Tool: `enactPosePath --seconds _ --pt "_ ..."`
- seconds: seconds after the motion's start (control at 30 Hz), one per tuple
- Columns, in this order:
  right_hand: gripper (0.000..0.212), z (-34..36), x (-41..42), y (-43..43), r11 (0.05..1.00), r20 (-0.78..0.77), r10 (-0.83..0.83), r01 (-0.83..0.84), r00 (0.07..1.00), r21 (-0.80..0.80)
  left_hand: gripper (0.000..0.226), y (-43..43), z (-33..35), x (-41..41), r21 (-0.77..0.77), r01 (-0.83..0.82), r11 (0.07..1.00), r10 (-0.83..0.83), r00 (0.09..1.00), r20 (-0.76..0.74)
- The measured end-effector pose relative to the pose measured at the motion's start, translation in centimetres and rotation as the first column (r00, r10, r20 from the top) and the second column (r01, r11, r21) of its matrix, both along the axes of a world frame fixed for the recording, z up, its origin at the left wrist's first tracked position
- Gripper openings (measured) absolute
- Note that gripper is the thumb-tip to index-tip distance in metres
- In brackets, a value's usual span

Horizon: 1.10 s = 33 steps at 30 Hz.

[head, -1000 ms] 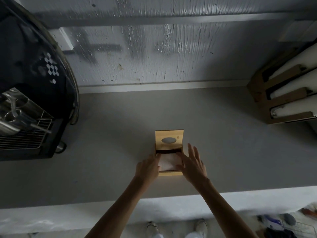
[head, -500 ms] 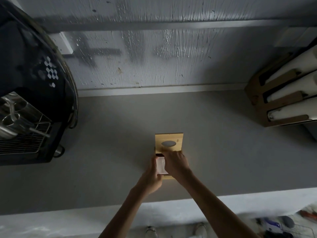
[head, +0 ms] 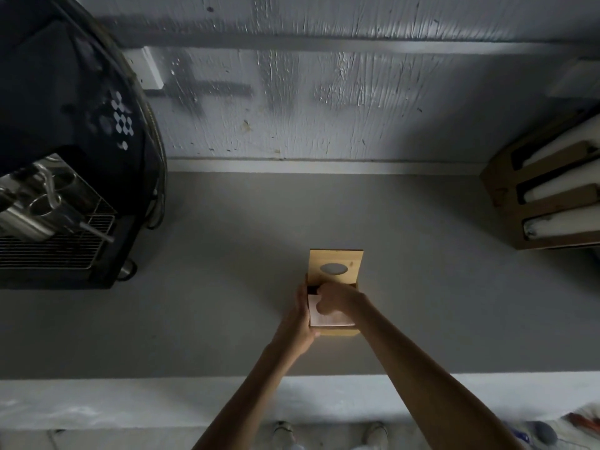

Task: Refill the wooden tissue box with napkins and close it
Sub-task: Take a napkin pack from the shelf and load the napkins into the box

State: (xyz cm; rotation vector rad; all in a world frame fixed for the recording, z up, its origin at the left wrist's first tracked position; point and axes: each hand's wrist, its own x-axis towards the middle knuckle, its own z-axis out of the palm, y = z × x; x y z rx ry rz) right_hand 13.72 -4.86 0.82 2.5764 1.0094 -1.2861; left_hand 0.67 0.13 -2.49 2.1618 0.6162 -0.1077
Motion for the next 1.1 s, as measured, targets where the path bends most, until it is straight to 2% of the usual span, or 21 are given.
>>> enactPosePath --seconds 0.2,0.3,0.43,0.5,0.57,0.67,0.93,1.1 --pt "0.038 0.2 -0.3 0.6 0.997 -0.03 0.047 -0.048 0.998 -0.056 0.1 -0.2 -0.3 0.4 0.038 0.005 0.999 -0.003 0.999 -0.044" --pt "0.042 0.5 -0.3 1.0 0.998 -0.033 0.057 -0.058 0.998 -0.027 0.1 -0.2 -0.2 0.5 0.062 0.008 0.998 -0.006 0.999 -0.04" --pt "0.071 1.1 0.3 0.7 0.993 -0.142 0.066 -0.078 0.988 -0.085 0.092 -0.2 -0.1 0.4 0.024 -0.015 1.0 0.016 0.999 -0.028" --pt "0.075 1.3 0.5 0.6 0.987 -0.135 0.085 -0.102 0.987 -0.126 0.091 -0.1 0.0 0.3 0.008 -0.016 1.0 0.016 0.999 -0.051" --pt "0.066 1.1 0.6 0.8 0.986 -0.116 0.084 -0.099 0.99 -0.134 0.093 -0.2 0.0 0.3 -0.001 -0.021 1.0 0.021 0.998 -0.067" --pt "0.04 1.2 0.4 1.0 0.986 -0.13 0.017 -0.038 0.991 -0.162 0.097 -0.4 0.3 0.4 -0.006 -0.025 1.0 0.025 0.996 -0.085" --pt "0.033 1.1 0.2 1.3 0.988 -0.159 -0.038 0.013 0.987 -0.154 0.095 -0.5 0.9 0.2 -0.006 -0.048 0.999 0.047 0.996 -0.082" --pt "0.034 0.8 0.3 0.6 0.999 -0.1 -0.038 0.034 0.994 -0.042 0.094 -0.7 0.7 0.1 0.012 -0.042 0.999 0.043 0.995 -0.091"
